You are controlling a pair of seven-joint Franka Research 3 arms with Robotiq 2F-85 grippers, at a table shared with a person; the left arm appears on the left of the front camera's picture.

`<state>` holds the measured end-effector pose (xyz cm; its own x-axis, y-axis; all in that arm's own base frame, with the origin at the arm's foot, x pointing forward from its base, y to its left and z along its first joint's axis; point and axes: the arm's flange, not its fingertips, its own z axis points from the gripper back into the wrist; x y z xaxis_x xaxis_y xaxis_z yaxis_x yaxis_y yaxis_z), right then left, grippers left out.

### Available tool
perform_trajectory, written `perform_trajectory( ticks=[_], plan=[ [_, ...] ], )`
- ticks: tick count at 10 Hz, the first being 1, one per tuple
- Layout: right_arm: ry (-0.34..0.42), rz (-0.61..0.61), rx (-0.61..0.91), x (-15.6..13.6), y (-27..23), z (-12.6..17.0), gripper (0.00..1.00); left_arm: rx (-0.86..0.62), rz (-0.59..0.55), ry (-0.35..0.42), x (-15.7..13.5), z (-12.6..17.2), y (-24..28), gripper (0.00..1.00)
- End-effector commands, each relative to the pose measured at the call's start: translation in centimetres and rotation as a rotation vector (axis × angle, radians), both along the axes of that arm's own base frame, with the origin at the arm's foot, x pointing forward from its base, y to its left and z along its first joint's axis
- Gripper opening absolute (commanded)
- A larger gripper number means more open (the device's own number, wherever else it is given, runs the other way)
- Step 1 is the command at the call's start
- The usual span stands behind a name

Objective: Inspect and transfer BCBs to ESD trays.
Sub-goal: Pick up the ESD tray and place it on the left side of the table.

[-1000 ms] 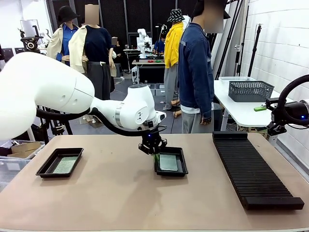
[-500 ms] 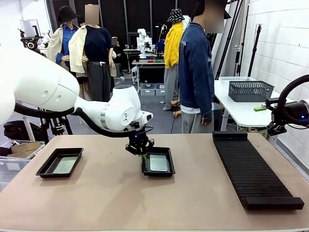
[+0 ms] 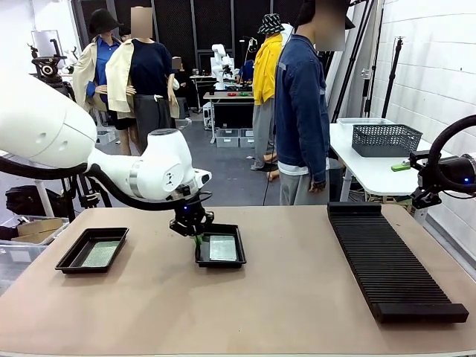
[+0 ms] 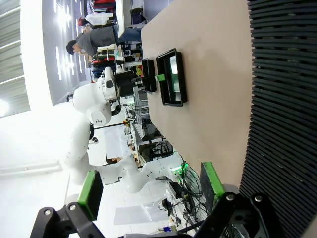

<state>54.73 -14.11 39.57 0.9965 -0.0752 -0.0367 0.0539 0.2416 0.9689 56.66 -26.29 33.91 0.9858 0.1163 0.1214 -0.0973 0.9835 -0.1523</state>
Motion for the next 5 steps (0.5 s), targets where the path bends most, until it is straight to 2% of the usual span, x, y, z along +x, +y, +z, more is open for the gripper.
perform_trajectory(
  ticks=[1,5],
  plan=[
    [0.005,0.017,-0.004,0.0,0.1,0.0,1.0,0.045,-0.037,-0.013,-1.0,0.4,2.0,0.0],
    [0.005,0.017,-0.004,0.0,0.1,0.0,1.0,0.17,-0.044,-0.025,0.0,0.5,6.1,0.0]
  ],
)
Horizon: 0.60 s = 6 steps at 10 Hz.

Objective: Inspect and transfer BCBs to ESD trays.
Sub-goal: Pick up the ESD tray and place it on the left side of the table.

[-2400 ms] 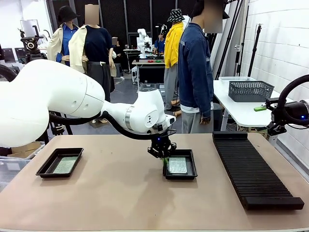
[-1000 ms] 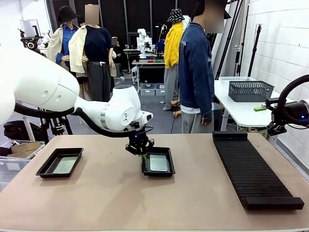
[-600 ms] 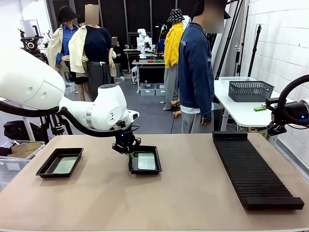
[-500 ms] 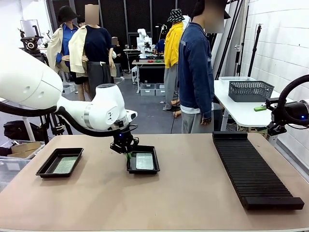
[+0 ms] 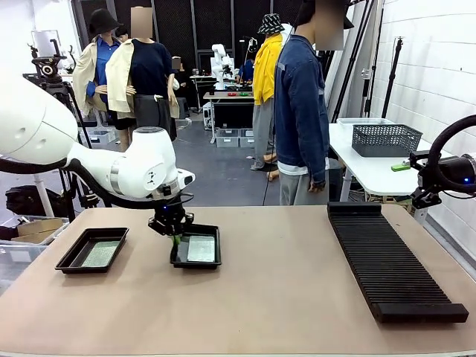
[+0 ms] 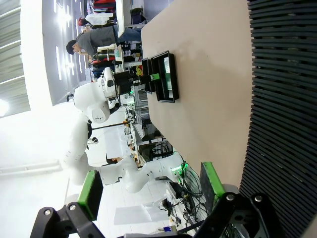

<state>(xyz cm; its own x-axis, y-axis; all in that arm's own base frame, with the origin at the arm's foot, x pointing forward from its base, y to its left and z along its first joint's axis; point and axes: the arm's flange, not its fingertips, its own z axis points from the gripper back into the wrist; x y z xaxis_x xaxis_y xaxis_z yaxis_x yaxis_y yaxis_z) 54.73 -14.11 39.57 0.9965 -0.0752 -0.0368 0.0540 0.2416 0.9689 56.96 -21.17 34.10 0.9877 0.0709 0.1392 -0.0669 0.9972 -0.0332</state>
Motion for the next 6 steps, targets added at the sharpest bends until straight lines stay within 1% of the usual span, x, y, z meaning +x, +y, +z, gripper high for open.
perform_trajectory(
  ticks=[1,3,6],
  plan=[
    [0.005,0.017,-0.004,0.0,0.1,0.0,1.0,0.062,-0.009,-0.028,0.2,0.5,2.3,0.0],
    [0.005,0.017,-0.004,0.0,0.1,0.0,1.0,0.07,0.007,-0.01,1.0,0.5,4.6,0.0],
    [0.005,0.017,-0.004,0.0,0.1,0.0,1.0,0.101,-0.013,0.047,1.4,0.0,7.1,0.0]
  ],
)
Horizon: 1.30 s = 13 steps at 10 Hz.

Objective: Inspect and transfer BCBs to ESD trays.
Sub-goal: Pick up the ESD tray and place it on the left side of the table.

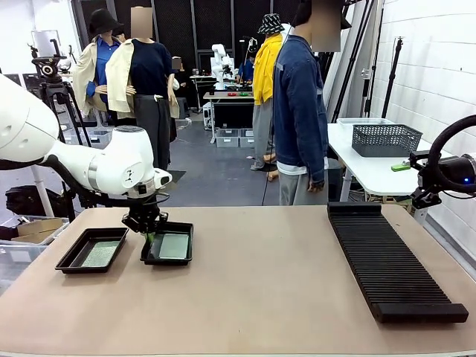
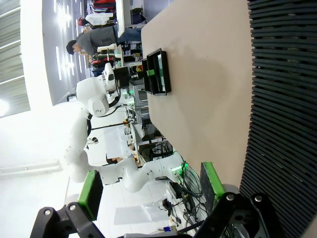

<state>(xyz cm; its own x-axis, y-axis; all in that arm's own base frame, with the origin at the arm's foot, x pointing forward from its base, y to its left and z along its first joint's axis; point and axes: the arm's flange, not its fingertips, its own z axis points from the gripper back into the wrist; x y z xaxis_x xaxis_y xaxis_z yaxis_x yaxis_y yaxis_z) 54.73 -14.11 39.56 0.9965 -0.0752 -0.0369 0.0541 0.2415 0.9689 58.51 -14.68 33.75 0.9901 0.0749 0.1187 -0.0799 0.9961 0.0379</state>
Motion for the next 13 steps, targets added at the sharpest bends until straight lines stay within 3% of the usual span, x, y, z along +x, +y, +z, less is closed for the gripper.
perform_trajectory(
  ticks=[1,6,9,10,13],
  plan=[
    [0.005,0.017,-0.004,0.0,0.1,0.0,1.0,0.042,-0.039,0.037,-0.2,0.3,1.5,0.0],
    [0.005,0.017,-0.004,0.0,0.1,0.0,1.0,0.074,-0.132,0.053,-0.6,0.1,4.2,0.0],
    [0.005,0.017,-0.004,0.0,0.1,0.0,1.0,0.069,-0.13,0.041,-0.3,0.0,4.2,0.0],
    [0.005,0.017,-0.004,0.0,0.1,0.0,1.0,0.058,-0.134,0.042,-0.4,0.1,4.1,0.07],
    [0.005,0.017,-0.004,0.0,0.1,0.0,1.0,0.042,-0.116,0.041,-0.6,0.8,4.2,0.66]
  ],
)
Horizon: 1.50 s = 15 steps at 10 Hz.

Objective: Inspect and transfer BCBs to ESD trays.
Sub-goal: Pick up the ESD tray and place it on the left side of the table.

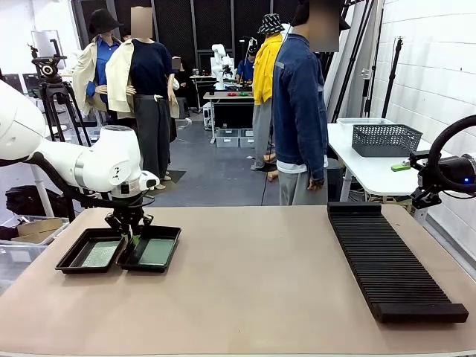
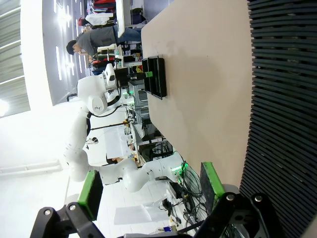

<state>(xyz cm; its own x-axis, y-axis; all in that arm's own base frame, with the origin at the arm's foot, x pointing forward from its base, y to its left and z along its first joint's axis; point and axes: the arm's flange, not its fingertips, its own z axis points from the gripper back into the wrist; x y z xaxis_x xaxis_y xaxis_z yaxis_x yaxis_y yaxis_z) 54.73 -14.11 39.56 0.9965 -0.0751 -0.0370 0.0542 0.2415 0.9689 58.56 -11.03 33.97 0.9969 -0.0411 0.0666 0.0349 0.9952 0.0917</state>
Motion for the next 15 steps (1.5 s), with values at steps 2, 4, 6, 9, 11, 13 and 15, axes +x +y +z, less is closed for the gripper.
perform_trajectory(
  ticks=[2,4,6,9,11,13,15],
  plan=[
    [0.005,0.017,-0.005,0.0,0.1,0.0,1.0,-0.04,0.015,-0.019,-1.0,2.1,0.6,1.0],
    [0.005,0.017,-0.005,0.0,0.1,0.0,1.0,-0.089,0.011,-0.041,-1.8,4.3,0.9,1.0],
    [0.005,0.017,-0.005,0.0,0.1,0.0,1.0,-0.105,0.025,-0.06,-2.4,5.7,1.4,1.0],
    [0.005,0.017,-0.005,0.0,0.1,0.0,1.0,-0.112,0.021,-0.033,-2.2,5.7,1.2,1.0],
    [0.005,0.017,-0.005,0.0,0.1,0.0,1.0,-0.113,0.026,-0.036,-1.8,5.6,1.1,1.0],
    [0.005,0.017,-0.005,0.0,0.1,0.0,1.0,-0.098,0.042,-0.051,-2.1,5.8,0.8,1.0],
    [0.005,0.017,-0.005,0.0,0.1,0.0,1.0,-0.098,0.042,-0.051,-2.1,5.8,0.8,1.0]
  ],
)
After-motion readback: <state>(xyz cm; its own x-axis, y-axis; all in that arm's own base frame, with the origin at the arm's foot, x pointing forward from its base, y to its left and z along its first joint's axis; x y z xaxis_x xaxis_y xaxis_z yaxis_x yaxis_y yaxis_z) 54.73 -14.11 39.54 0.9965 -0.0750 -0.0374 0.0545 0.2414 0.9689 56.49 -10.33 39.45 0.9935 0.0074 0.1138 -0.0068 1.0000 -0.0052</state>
